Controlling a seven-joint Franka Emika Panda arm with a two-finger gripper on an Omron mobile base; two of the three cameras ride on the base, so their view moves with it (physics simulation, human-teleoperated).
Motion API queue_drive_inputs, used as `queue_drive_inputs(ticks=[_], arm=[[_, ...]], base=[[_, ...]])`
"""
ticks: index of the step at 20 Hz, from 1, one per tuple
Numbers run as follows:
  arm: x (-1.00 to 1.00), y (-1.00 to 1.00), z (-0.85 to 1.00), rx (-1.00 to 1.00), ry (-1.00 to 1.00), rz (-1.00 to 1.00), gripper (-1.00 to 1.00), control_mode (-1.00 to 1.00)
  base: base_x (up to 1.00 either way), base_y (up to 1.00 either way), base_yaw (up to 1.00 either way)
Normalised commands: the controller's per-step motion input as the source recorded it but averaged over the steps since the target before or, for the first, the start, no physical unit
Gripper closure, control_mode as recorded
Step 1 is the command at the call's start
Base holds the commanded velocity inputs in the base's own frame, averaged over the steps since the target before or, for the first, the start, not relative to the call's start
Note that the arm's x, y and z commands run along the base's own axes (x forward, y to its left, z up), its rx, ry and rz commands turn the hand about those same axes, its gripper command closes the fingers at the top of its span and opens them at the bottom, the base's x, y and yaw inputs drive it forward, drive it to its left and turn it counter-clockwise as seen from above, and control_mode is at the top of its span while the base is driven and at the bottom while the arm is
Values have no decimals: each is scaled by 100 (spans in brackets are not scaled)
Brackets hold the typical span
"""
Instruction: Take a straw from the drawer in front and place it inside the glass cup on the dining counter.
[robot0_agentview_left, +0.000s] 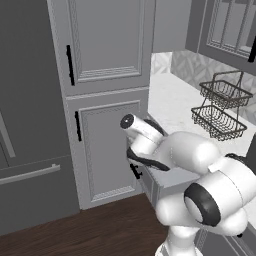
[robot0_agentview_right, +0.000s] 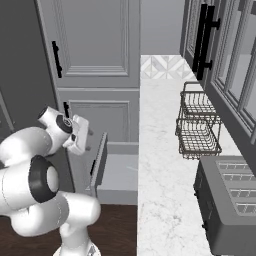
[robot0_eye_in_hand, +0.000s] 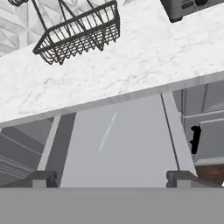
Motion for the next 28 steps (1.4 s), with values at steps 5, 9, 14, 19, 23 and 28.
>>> queue_drive_inputs(ticks=[5,9,14,19,23,28], arm=[[37,-36,-15,29,-9,0,-100,-100],[26,-48,-19,33,0,0,-100,-100],[22,-25,-34,27,0,1,-100,-100],[11,0,-44,5,-1,1,-100,-100],[7,2,-32,0,-11,2,-100,-100],[7,0,-19,2,-10,10,-100,-100]], base=[[0,0,0],[0,0,0],[0,0,0],[0,0,0],[0,0,0],[0,0,0]])
